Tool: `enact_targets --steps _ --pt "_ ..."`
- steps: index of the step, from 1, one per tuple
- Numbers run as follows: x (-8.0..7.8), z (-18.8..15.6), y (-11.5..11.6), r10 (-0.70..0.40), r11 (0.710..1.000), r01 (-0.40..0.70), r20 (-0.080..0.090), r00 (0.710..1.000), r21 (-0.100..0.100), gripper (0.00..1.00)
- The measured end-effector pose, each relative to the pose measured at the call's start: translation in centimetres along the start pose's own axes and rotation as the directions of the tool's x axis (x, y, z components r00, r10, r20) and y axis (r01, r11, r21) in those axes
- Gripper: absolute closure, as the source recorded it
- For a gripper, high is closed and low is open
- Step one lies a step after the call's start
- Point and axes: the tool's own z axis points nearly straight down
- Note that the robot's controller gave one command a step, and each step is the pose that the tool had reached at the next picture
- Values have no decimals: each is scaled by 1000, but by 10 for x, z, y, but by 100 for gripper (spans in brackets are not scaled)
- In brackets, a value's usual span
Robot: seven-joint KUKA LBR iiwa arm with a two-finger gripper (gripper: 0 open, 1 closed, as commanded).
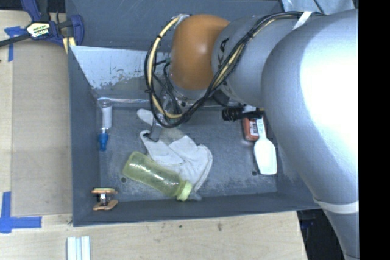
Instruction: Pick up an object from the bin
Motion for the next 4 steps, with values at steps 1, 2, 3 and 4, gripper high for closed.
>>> enact_targets --steps 1,2,3,4 --pt "13 11 4 7 1000 -7 1 1000 -2 100" --pt "13 11 4 8 1000 -8 1 1000 -2 100" --pt "13 9 4 8 1000 -8 1 1000 -2 100" --pt "13 1 4 8 1000 -8 -1 1000 0 100"
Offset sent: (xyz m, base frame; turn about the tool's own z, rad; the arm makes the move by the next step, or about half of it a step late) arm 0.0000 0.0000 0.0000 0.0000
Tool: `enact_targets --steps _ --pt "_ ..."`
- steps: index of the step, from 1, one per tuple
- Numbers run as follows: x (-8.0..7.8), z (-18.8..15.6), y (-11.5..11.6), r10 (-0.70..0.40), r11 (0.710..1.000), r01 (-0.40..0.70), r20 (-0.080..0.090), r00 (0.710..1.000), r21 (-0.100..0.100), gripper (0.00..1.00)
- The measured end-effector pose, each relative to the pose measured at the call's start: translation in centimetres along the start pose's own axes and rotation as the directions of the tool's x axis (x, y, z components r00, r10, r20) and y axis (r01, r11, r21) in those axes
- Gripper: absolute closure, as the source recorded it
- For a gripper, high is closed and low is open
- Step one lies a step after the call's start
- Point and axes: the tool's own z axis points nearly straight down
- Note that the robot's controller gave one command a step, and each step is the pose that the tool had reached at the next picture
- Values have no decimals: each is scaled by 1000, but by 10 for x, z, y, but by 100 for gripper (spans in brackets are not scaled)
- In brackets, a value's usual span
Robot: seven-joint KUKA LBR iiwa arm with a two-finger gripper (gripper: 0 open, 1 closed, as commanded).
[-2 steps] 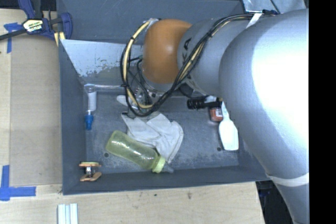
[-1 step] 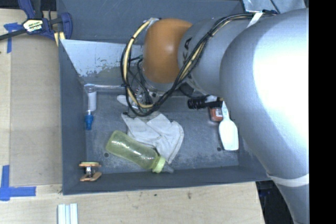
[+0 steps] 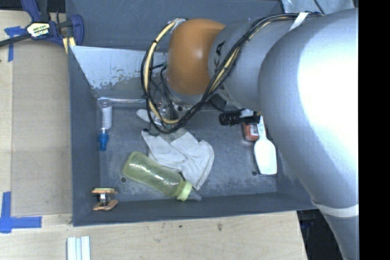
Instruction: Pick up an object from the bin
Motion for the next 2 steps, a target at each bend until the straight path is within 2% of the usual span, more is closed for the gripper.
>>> enact_targets --steps 2 --pt "0 -28 -1 0 1000 0 -3 1000 2 100"
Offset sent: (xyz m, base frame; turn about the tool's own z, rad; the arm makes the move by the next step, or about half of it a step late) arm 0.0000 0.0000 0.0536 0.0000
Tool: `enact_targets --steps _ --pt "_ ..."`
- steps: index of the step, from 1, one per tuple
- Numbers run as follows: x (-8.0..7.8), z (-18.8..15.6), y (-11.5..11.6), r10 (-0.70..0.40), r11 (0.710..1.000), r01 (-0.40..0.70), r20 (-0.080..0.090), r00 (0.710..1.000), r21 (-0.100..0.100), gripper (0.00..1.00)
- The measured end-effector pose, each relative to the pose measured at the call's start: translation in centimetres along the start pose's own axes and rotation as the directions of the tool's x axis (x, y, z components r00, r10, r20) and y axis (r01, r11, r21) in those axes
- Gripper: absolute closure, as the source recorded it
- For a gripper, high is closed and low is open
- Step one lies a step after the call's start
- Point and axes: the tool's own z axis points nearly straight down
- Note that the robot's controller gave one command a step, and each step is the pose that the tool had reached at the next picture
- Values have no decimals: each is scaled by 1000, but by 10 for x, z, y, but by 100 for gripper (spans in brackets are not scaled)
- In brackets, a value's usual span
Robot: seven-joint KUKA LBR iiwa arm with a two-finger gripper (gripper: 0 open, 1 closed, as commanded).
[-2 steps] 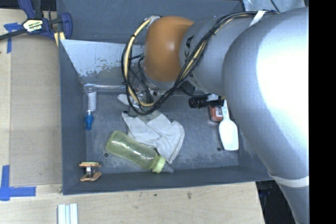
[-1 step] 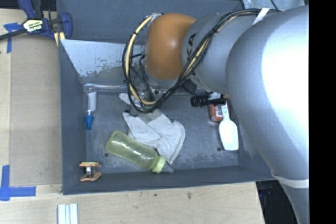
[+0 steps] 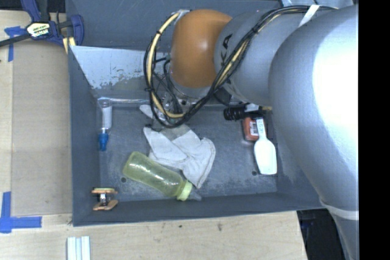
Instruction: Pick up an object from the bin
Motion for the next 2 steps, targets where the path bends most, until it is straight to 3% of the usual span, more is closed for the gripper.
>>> enact_targets --steps 2 --pt "-1 -23 1 0 1000 0 4 1000 -2 100"
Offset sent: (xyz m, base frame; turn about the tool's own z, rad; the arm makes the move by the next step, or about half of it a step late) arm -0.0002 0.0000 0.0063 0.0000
